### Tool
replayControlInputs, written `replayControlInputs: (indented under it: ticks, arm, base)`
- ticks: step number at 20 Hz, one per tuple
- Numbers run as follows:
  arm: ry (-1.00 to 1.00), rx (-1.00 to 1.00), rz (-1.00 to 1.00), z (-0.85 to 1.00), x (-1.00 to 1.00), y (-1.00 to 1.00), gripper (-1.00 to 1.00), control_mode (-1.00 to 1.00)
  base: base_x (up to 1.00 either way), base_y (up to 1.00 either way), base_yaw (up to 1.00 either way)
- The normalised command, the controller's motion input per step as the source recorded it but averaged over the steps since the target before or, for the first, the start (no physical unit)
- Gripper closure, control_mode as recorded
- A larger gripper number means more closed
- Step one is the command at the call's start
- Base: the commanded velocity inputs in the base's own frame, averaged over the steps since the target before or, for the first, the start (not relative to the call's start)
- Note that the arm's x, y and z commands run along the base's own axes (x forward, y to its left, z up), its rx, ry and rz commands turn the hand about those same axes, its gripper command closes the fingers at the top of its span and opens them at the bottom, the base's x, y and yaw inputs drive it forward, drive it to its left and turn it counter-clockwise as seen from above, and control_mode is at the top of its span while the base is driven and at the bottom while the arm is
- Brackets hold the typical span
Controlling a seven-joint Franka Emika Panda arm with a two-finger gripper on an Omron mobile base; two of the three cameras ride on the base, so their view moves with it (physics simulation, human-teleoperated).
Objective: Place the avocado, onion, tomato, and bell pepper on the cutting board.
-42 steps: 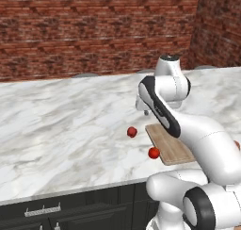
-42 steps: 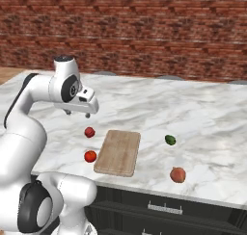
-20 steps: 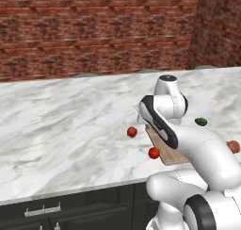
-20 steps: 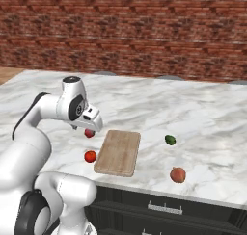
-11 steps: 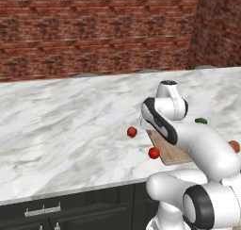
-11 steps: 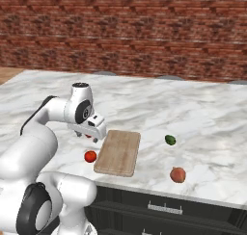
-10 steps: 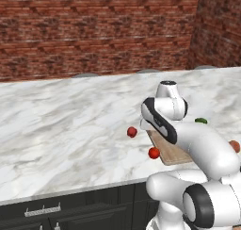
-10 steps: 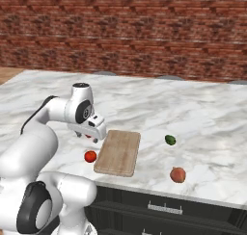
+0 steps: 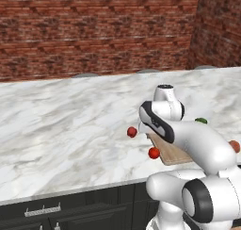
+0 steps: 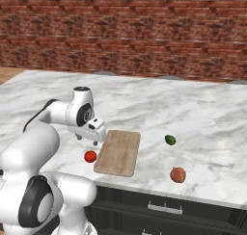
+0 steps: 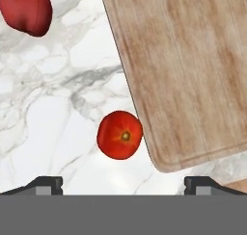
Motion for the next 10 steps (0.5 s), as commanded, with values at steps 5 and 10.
replayControlInputs:
  ticks: [5,10]
  arm:
    - [0.01,0.0,0.0,-0.27,0.11,0.0,-1.0,-1.0]
    - [0.0,0.0,0.0,-0.14,0.05,0.0,-1.0,-1.0]
  base:
    - [0.0,0.0,0.0]
    - [0.0,0.0,0.0]
